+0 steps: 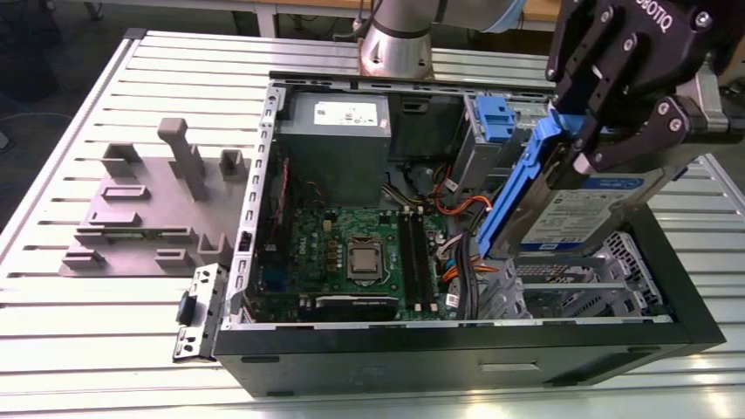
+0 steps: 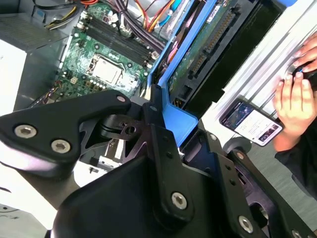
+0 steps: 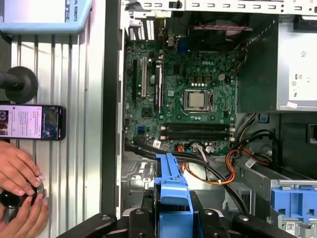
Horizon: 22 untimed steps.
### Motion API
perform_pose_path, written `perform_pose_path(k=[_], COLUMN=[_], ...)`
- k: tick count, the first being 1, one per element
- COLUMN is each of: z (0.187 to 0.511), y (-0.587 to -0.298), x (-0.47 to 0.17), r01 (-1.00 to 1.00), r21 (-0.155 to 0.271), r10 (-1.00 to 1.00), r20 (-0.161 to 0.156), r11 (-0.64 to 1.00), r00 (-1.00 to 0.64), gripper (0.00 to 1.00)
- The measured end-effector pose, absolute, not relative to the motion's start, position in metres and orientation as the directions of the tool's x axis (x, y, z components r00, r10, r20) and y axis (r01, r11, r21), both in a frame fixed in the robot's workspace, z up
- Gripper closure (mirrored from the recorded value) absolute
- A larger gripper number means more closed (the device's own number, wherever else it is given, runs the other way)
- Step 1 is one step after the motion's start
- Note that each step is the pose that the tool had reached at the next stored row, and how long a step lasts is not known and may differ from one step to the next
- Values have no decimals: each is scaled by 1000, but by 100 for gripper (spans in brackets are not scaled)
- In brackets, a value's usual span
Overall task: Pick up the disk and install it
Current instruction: 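Insert the disk into the insertion slot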
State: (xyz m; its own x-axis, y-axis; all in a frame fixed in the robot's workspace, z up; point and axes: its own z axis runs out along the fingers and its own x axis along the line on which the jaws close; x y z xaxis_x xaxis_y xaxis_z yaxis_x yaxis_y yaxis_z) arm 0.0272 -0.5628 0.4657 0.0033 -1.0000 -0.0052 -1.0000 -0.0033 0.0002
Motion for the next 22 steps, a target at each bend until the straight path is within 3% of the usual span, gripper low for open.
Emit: perform_pose_path(k=[22], z=[450], y=[-569], x=[67], r01=[-1000], r21=[0], r10=[-1000], r20=[-5], r11=[-7], r00=[7], gripper=[64])
